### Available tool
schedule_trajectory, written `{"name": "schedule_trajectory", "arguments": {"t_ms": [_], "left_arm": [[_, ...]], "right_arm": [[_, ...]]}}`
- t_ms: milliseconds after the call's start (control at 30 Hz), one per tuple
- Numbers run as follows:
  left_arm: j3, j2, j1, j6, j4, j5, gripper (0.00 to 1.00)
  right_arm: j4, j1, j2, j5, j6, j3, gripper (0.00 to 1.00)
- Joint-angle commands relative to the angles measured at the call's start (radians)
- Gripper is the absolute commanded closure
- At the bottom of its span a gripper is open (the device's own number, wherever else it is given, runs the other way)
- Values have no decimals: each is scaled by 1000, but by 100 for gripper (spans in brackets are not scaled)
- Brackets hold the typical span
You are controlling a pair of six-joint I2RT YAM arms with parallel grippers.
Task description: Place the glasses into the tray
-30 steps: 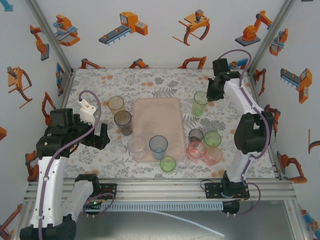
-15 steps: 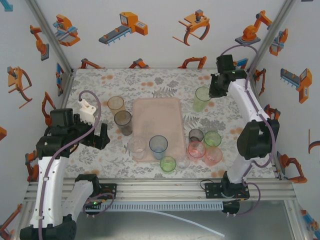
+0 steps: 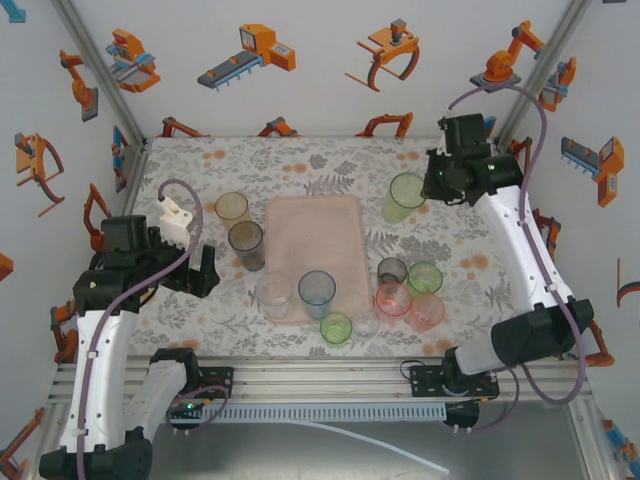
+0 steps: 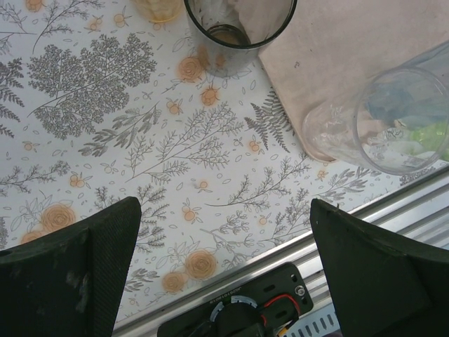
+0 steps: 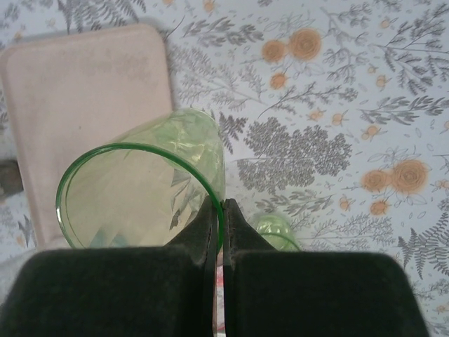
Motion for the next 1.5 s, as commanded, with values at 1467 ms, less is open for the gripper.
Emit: {"name": "schedule_trajectory", "arguments": {"t_ms": [1467], "left_arm": [[152,120,-5,-3,6,3,1]], "right_arm": [[47,564,-165,187,234,-460,100]]}}
